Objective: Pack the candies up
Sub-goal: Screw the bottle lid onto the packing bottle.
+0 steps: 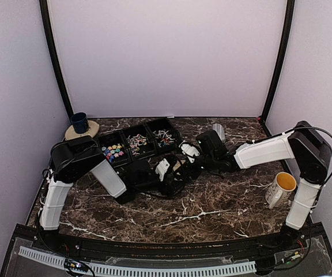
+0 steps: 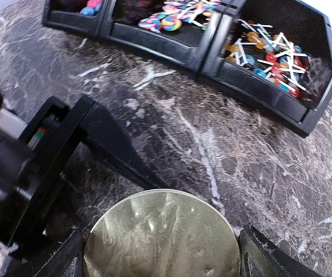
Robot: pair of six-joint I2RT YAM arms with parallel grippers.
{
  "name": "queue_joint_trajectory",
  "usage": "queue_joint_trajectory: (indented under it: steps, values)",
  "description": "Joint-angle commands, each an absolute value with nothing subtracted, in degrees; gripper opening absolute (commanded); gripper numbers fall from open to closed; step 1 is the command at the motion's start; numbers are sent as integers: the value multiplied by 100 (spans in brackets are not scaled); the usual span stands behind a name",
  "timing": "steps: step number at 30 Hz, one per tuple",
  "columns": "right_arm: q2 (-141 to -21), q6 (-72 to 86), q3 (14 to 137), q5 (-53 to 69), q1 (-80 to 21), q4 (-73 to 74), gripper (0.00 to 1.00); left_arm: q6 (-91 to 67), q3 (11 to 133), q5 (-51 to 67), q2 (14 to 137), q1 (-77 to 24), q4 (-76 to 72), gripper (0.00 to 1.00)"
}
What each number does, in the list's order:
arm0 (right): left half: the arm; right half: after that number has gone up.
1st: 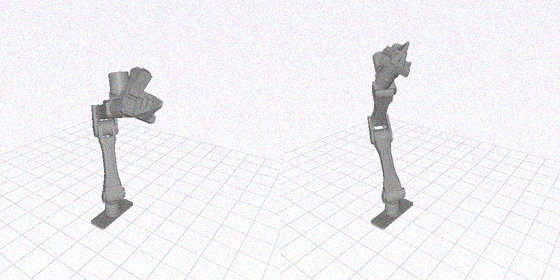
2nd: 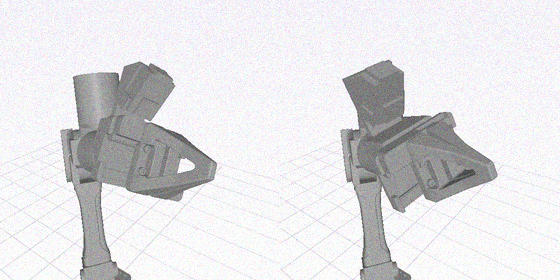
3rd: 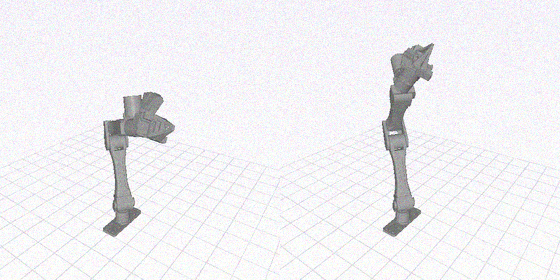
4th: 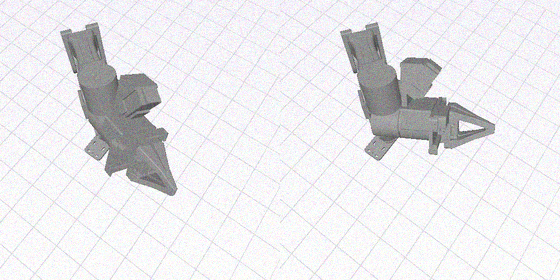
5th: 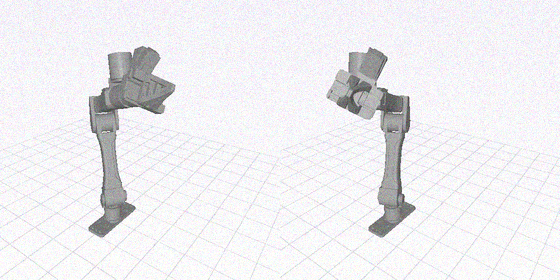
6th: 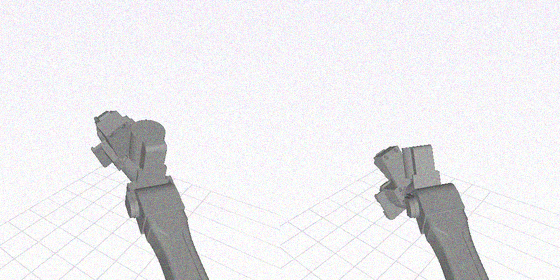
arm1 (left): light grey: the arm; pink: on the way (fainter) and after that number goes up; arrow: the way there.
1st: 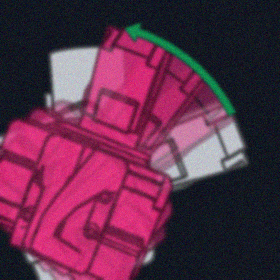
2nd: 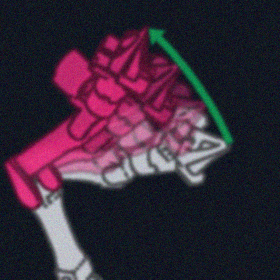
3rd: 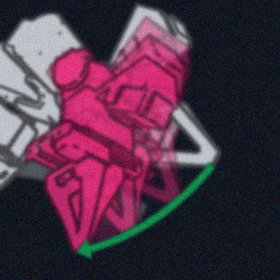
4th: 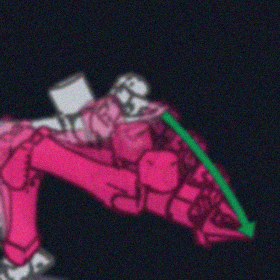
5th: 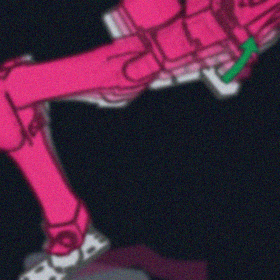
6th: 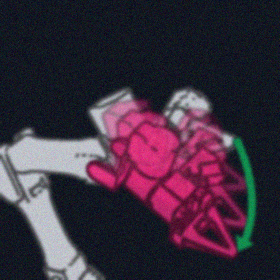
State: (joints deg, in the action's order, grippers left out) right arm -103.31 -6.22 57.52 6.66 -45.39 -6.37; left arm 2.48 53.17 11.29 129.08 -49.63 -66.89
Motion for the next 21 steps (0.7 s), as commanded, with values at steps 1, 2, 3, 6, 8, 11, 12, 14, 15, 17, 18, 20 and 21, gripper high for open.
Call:
queue_joint_trajectory:
  steps: [1,2,3,6,8,11,12,14,15,17,18,20,21]
  values:
    - [-10552,-2,5912,110,-4644,-659,89,-44,5284,292,12945,-4975,-5351,80]
    - [-10543,0,5922,108,-4652,-639,89,-46,5281,290,12944,-4980,-5352,80]
    - [-10520,0,5924,101,-4660,-630,89,-44,5277,287,12939,-4975,-5359,81]
    - [-10442,-25,5899,88,-4665,-550,89,-44,5261,292,12946,-4975,-5394,81]
    - [-10345,-27,5870,31,-4662,-444,90,-53,5249,299,12951,-4975,-5417,81]
    - [-10200,-14,5782,13,-4664,-351,90,-81,5246,288,12955,-4977,-5449,81]
    - [-10161,-14,5763,13,-4665,-308,90,-91,5247,282,12953,-4975,-5454,81]
    - [-10098,14,5721,104,-4659,-243,90,-104,5242,276,12955,-4975,-5445,80]
    - [-10072,24,5703,139,-4668,-200,90,-105,5246,273,12955,-4975,-5442,79]
    - [-10012,28,5645,208,-4676,-150,90,-105,5247,273,12948,-4975,-5440,78]
    - [-9972,14,5610,245,-4693,-121,90,-113,5247,278,12943,-4975,-5443,78]
    - [-9908,2,5567,263,-4729,-32,90,-122,5244,278,12946,-4975,-5440,78]
    - [-9864,0,5538,277,-4747,-2,90,-123,5247,273,12946,-4975,-5440,78]
